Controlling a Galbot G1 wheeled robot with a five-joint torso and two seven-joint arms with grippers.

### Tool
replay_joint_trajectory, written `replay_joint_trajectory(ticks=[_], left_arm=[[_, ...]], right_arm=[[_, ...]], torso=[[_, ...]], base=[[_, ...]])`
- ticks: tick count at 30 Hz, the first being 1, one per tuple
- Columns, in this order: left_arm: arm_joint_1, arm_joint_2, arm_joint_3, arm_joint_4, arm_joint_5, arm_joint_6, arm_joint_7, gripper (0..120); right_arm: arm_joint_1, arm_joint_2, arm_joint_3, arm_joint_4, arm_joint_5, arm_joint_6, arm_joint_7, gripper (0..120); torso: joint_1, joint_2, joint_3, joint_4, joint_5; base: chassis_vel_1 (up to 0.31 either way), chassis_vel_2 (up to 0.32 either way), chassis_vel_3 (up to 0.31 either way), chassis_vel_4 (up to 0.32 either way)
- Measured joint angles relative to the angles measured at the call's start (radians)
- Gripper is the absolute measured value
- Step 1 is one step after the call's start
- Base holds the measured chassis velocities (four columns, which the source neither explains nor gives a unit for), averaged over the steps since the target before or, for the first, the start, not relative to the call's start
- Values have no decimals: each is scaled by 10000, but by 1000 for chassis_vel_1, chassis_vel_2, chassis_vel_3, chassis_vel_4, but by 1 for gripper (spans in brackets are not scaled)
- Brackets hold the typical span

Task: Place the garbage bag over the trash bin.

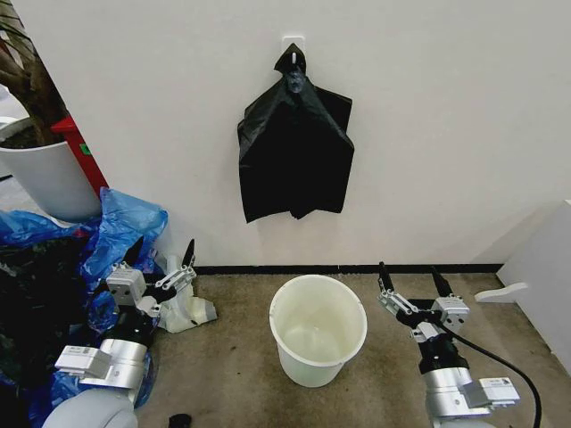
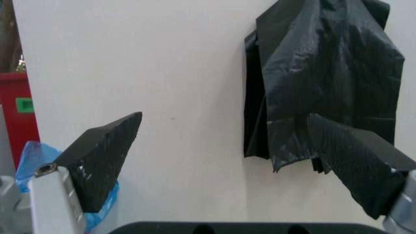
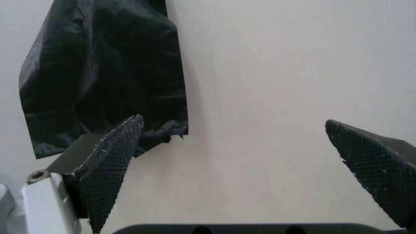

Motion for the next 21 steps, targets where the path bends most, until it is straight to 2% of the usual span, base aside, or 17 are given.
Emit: replay_joint_trajectory(ticks=[4, 7, 15, 21], left_arm=[[-24, -410, 58, -140, 174, 53, 87, 100], [37, -982, 52, -199, 444, 86, 381, 100], [385, -1363, 11, -275, 962, -68, 685, 100], [816, -1634, -105, -840, 1040, -160, 732, 100]], right_arm=[[82, -43, -124, 105, -55, -68, 10, 100], [129, -54, -287, 71, -305, -111, -10, 100], [133, 41, -419, -93, -504, -128, -138, 100], [-383, 210, -405, 371, -751, 261, -256, 100]], torso=[[0, 0, 0, 3, 0], [0, 0, 0, 3, 0], [1, 0, 2, 3, 0], [1, 1, 1, 2, 1]], base=[[0, 0, 0, 0], [0, 0, 0, 0], [0, 0, 0, 0], [0, 0, 0, 0]])
